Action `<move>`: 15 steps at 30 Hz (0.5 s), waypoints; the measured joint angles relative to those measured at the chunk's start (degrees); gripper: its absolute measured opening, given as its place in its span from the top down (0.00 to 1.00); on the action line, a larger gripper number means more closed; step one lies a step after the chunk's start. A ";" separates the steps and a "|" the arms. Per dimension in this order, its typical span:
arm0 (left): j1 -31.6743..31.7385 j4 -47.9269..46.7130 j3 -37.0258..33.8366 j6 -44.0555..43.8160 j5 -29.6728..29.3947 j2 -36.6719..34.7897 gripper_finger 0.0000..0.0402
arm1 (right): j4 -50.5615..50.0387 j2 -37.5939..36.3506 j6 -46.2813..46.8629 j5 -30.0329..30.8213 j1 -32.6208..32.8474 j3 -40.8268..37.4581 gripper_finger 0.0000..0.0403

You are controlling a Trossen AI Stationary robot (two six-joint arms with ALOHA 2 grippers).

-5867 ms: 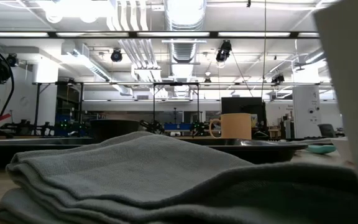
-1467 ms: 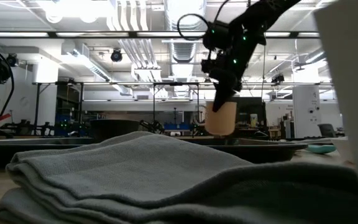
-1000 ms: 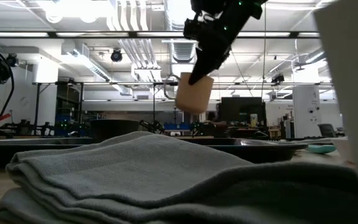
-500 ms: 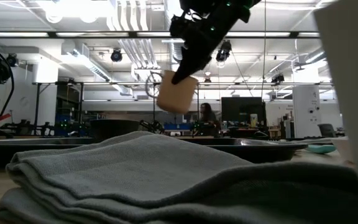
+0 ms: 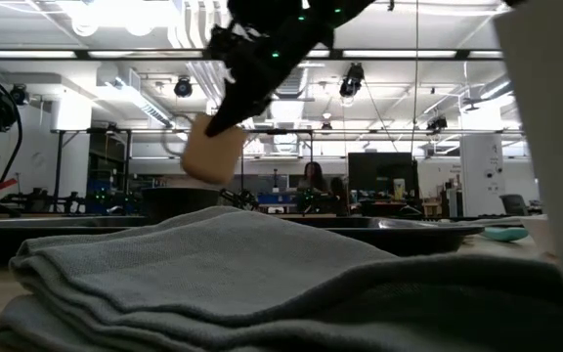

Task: Set up tray
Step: Put the orange mug on the top left of the black tray

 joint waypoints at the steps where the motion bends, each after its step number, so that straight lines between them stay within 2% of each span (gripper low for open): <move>1: -0.01 0.00 0.00 -0.02 0.00 -0.01 0.61 | -0.14 1.36 -0.57 -0.30 0.23 1.68 0.98; 6: 0.01 0.00 0.01 0.00 -0.01 0.01 0.61 | -0.59 8.59 -2.07 -5.74 0.84 11.57 0.98; 15: -0.01 0.00 0.00 -0.02 0.00 -0.02 0.61 | -3.12 19.07 -5.41 -5.61 1.36 24.99 0.98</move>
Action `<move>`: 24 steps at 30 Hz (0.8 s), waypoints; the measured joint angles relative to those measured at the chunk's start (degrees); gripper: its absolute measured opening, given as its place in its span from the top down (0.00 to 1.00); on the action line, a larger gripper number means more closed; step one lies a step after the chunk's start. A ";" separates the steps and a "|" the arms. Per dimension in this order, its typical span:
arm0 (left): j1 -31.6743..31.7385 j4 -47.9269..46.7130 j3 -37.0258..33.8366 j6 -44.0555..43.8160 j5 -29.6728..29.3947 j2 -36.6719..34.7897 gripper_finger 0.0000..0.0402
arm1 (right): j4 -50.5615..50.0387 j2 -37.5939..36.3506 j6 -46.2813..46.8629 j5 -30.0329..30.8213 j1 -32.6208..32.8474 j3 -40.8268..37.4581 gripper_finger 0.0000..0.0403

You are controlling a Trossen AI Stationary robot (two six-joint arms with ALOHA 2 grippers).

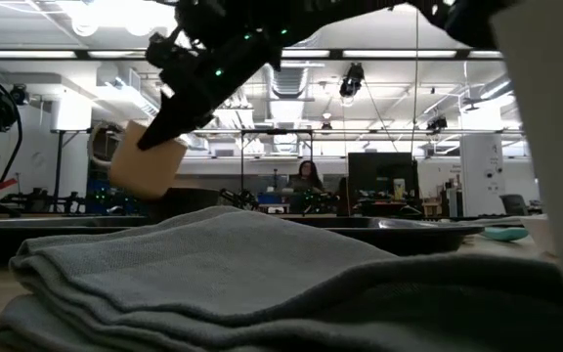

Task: Set up tray
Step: Put the orange mug on the top left of the black tray

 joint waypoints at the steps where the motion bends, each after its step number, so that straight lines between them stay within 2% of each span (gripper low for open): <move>1: 0.02 0.00 0.00 0.02 -0.02 0.03 0.61 | -0.15 0.88 -0.13 0.01 0.00 1.07 0.98; 9: 0.00 0.01 0.00 0.02 0.00 0.01 0.61 | 0.74 4.30 -0.26 0.19 -0.02 4.31 0.98; 24: 0.00 0.00 0.00 0.02 0.00 0.01 0.61 | 0.67 5.25 1.25 0.31 -0.17 3.44 0.98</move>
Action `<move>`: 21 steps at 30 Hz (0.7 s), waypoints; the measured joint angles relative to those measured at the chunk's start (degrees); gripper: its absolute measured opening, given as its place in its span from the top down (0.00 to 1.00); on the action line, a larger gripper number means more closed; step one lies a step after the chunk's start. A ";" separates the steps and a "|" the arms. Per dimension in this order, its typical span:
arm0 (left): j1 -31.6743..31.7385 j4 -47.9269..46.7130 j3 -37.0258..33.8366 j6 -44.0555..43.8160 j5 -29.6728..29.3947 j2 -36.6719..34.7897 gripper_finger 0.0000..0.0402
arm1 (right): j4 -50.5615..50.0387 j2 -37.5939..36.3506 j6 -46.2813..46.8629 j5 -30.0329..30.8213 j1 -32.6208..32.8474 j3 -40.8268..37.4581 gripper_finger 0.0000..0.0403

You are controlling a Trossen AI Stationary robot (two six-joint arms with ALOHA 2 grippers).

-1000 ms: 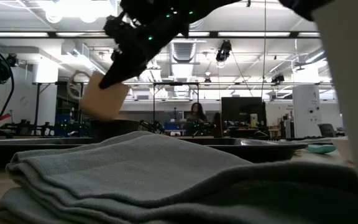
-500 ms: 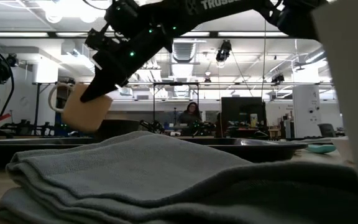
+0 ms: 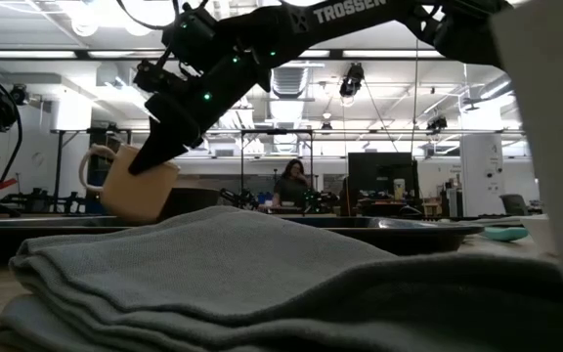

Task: Set up tray
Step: Put the orange mug on the top left of the black tray

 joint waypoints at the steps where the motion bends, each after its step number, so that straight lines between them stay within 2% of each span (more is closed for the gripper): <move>1: 0.01 0.00 0.01 0.00 -0.02 0.00 0.61 | -0.06 0.00 -0.02 0.02 0.00 -0.23 0.98; 15: 0.00 0.00 0.02 0.00 -0.02 0.00 0.61 | 0.72 0.00 0.15 0.09 -0.52 -0.72 0.97; 21: 0.00 0.00 0.00 0.00 -0.02 0.02 0.61 | 0.91 0.00 0.15 0.07 -0.48 -0.92 0.90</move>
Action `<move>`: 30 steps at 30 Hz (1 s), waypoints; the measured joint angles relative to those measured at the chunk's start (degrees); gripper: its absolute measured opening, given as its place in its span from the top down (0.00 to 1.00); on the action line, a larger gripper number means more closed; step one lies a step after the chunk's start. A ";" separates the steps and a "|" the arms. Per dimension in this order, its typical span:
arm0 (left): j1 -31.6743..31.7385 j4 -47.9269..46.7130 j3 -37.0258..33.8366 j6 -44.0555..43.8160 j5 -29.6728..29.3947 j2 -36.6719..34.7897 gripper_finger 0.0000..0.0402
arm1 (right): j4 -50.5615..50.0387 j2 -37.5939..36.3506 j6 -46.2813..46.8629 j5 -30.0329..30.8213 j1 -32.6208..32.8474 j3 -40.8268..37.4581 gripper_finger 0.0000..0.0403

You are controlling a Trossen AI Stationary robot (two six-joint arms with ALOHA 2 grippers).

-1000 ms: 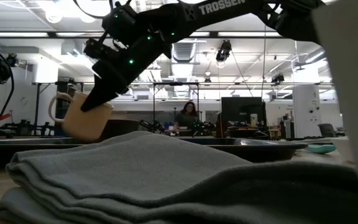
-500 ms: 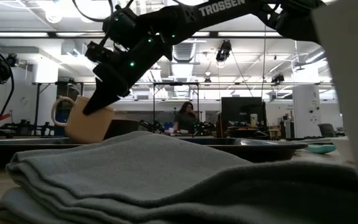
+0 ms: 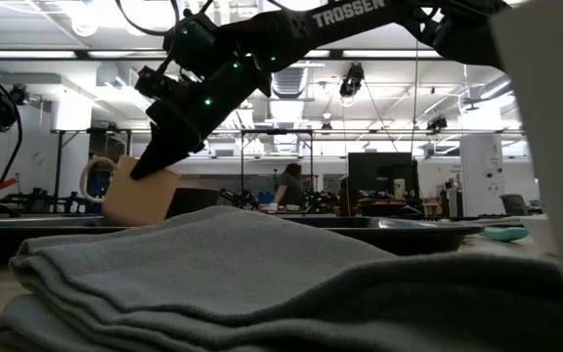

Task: Set up tray
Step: Put the orange mug on the top left of the black tray

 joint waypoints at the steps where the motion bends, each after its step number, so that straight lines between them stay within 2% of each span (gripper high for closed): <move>1: 0.01 0.00 0.02 0.00 0.00 0.00 0.61 | 0.03 0.00 0.00 0.00 0.00 -0.02 0.88; 24: 0.00 0.00 0.00 0.00 0.00 0.00 0.61 | 3.87 0.00 -0.17 0.00 0.00 -0.23 0.58; 30: 0.00 0.00 0.00 0.00 0.00 0.00 0.61 | 4.53 -0.08 0.02 0.00 0.00 2.04 0.52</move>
